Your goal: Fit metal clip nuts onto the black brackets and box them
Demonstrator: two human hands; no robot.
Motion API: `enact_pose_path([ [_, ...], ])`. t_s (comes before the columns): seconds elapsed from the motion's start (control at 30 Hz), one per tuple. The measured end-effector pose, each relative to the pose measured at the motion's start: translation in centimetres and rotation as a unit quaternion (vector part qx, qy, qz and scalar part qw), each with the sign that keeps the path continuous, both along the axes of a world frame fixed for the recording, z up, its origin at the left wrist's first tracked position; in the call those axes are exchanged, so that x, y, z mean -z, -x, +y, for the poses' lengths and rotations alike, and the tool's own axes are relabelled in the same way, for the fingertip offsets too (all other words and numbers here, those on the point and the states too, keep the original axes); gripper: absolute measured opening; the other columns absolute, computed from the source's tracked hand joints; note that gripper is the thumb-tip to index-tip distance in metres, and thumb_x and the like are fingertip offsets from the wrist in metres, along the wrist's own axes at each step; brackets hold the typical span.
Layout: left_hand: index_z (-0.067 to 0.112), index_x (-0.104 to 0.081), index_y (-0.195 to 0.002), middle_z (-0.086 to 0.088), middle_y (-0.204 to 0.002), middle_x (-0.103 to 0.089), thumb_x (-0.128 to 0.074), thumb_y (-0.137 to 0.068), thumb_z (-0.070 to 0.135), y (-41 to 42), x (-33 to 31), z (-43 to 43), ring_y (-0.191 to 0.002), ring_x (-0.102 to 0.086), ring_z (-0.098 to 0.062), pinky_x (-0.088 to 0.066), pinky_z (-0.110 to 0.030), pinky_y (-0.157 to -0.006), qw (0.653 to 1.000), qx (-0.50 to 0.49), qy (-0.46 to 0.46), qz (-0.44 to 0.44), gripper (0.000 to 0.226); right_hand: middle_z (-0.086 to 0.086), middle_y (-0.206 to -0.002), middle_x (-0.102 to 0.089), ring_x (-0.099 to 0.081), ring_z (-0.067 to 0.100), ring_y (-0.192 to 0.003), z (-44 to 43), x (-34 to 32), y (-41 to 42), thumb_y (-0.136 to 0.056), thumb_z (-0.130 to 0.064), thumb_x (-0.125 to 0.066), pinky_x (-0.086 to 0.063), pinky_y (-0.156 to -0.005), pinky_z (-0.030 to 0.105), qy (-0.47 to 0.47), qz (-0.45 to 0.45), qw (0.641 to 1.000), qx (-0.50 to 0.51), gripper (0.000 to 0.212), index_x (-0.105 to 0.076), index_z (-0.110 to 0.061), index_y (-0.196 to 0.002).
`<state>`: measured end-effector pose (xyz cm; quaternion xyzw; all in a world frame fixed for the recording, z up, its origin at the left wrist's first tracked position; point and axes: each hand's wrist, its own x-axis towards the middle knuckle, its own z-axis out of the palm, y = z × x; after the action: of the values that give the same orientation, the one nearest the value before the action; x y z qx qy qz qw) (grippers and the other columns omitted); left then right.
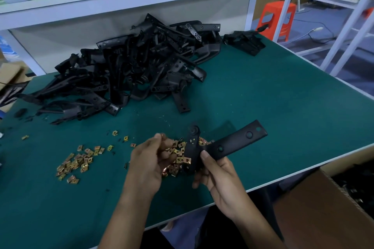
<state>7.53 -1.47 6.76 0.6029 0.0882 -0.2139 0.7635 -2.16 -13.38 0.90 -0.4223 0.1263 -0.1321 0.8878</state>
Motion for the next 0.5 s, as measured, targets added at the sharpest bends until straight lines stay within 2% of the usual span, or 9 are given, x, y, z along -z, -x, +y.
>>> enact_pose_path([
  [0.13,0.013,-0.076,-0.093,-0.001,-0.084,-0.072,-0.059,-0.1,0.02,0.5,-0.4,1.1,-0.067,-0.062,-0.011,-0.052,-0.03,-0.073,0.993,0.09,-0.028,-0.066,0.02,0.013,-0.082,-0.07,-0.06,0.018,-0.054,-0.3,0.1,-0.3,-0.093,-0.024,-0.063,-0.05,-0.045,0.03,-0.002,-0.001,1.0,0.004,0.023,-0.068,-0.004,-0.103],
  [0.27,0.003,-0.075,-0.102,-0.021,-0.1,-0.075,-0.053,-0.102,0.019,1.8,-0.7,0.1,-0.083,-0.067,-0.029,-0.052,-0.043,-0.08,0.986,0.128,-0.034,-0.099,0.027,0.015,-0.08,-0.067,-0.058,0.02,-0.053,-0.2,0.0,-0.4,-0.089,-0.029,-0.072,-0.05,-0.044,0.031,0.016,-0.001,1.0,-0.016,0.019,-0.074,-0.011,-0.094],
  [0.37,0.0,-0.075,-0.102,-0.026,-0.101,-0.074,-0.053,-0.102,0.02,1.8,-0.9,0.1,-0.085,-0.067,-0.033,-0.051,-0.049,-0.084,0.987,0.128,-0.027,-0.093,0.029,0.017,-0.079,-0.066,-0.057,0.02,-0.051,-0.2,0.0,-0.2,-0.091,-0.028,-0.07,-0.05,-0.043,0.031,0.019,0.002,1.0,-0.024,0.025,-0.068,-0.004,-0.099],
  [0.5,-0.002,-0.074,-0.098,-0.026,-0.096,-0.073,-0.056,-0.101,0.02,1.5,-0.9,0.2,-0.081,-0.065,-0.03,-0.051,-0.042,-0.079,0.985,0.138,-0.042,-0.096,0.028,0.019,-0.08,-0.066,-0.058,0.019,-0.05,-0.2,-0.1,-0.3,-0.091,-0.026,-0.066,-0.049,-0.041,0.03,0.03,0.013,0.999,-0.024,0.03,-0.066,0.002,-0.102],
])
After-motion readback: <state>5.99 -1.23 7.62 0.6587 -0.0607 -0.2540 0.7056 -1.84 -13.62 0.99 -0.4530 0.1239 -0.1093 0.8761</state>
